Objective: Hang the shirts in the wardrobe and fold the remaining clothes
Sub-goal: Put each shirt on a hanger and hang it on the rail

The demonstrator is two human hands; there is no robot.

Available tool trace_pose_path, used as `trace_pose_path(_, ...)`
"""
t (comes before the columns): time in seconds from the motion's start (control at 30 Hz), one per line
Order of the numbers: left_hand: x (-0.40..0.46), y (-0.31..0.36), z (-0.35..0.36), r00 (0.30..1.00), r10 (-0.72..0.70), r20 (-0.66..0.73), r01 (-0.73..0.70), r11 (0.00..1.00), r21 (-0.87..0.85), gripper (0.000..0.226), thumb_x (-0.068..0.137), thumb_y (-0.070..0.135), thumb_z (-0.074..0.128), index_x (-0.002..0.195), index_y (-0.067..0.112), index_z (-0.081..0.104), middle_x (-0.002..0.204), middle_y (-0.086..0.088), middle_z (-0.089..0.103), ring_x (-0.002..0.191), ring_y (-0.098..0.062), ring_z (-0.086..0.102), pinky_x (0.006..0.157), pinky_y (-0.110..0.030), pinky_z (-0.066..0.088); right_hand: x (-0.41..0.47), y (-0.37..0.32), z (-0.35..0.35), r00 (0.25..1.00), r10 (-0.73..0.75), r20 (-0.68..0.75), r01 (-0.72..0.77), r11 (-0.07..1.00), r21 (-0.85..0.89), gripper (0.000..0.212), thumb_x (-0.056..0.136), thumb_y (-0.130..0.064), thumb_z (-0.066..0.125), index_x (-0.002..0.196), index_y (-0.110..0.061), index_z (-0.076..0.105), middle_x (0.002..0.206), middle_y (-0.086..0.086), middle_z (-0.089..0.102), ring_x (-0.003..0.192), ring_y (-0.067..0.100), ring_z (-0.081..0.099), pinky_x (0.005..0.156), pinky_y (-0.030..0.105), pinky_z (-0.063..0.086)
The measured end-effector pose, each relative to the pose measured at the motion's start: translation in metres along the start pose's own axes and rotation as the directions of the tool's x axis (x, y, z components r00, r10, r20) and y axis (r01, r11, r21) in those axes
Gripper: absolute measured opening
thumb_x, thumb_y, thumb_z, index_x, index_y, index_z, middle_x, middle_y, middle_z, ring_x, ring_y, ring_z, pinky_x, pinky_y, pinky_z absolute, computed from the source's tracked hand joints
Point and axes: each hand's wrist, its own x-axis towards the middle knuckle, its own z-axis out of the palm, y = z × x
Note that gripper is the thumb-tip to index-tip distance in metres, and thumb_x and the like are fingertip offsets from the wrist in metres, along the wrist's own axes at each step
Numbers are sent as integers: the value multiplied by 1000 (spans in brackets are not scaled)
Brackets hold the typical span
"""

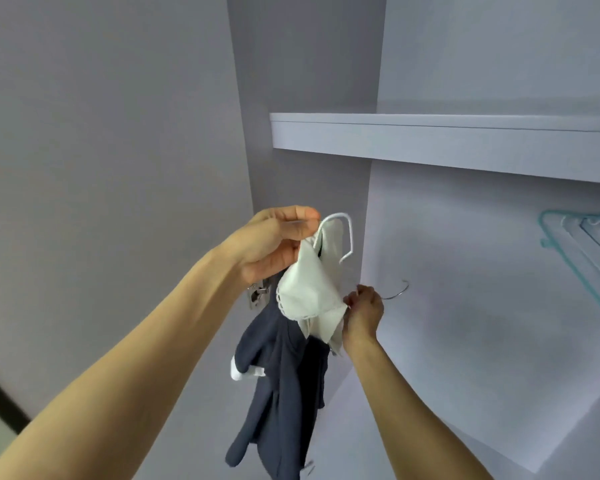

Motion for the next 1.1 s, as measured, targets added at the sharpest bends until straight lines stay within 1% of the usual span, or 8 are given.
trace_pose_path(0.13, -10, 9, -25, 990, 25, -140, -3, 987, 160, 31, 87, -15, 45, 76, 10, 59, 65, -3, 57, 57, -13, 54, 60, -23, 48, 7, 6, -11, 971, -239, 13, 232, 923, -307, 21, 99, -9, 29, 94, -5, 49, 91, 10, 52, 80, 22, 50, 69, 25, 38)
trace_pose_path(0.23, -26, -11, -52, 934, 122, -335, 52, 882, 468, 26, 86, -17, 47, 77, 5, 59, 73, -10, 56, 68, -22, 51, 63, -27, 45, 19, -13, -16, 840, -540, 49, 470, 679, -564, 25, 99, -7, 31, 99, 4, 54, 101, 20, 62, 91, 31, 57, 69, 23, 32)
trace_pose_path(0.37, -33, -37, -69, 831, 118, -543, 69, 948, 312, 25, 85, -17, 47, 77, 4, 60, 74, -11, 58, 70, -21, 54, 58, -20, 49, 23, -32, -12, 709, -661, 246, 609, 399, -685, 30, 100, -14, 34, 89, -2, 59, 95, 15, 67, 88, 33, 61, 66, 29, 32)
trace_pose_path(0.53, -26, -33, -69, 890, 91, -447, 2, 979, 204, 22, 92, -6, 47, 95, 6, 65, 75, -4, 63, 66, -12, 60, 56, -18, 49, 34, -42, -33, 865, -442, 238, 495, 669, -554, 29, 100, -14, 30, 95, -3, 56, 92, 13, 61, 73, 24, 58, 78, 36, 47)
trace_pose_path(0.7, -12, -29, -49, 934, 115, -337, -57, 983, 176, 24, 94, -3, 44, 99, 8, 65, 86, -4, 68, 76, -12, 67, 66, -21, 55, 29, -30, -58, 918, -321, 233, 393, 819, -419, 20, 100, -10, 31, 111, -7, 48, 84, 10, 58, 78, 24, 56, 61, 24, 52)
trace_pose_path(0.83, -9, -30, -44, 946, 121, -300, -41, 964, 262, 25, 96, -4, 41, 107, 5, 61, 93, -5, 67, 79, -11, 66, 66, -18, 55, 24, -28, -62, 854, -434, 288, 520, 732, -440, 19, 99, -8, 30, 99, -5, 49, 72, 2, 57, 68, 23, 56, 60, 21, 47)
trace_pose_path(1.03, -22, -36, -49, 953, 156, -258, -10, 871, 491, 33, 96, -7, 36, 115, 3, 61, 104, -9, 66, 95, -19, 62, 85, -27, 52, 10, -38, -48, 601, -562, 568, 798, 463, -386, 28, 96, -13, 36, 81, -36, 42, 72, -11, 53, 64, 5, 54, 61, 6, 39)
trace_pose_path(1.1, -25, -33, -43, 966, 163, -201, -35, 852, 523, 35, 97, -5, 37, 103, 12, 66, 100, -8, 67, 93, -18, 62, 85, -24, 52, 14, -40, -42, 627, -543, 559, 778, 478, -408, 28, 96, -11, 37, 81, -34, 44, 68, -7, 52, 62, 3, 51, 60, 9, 39)
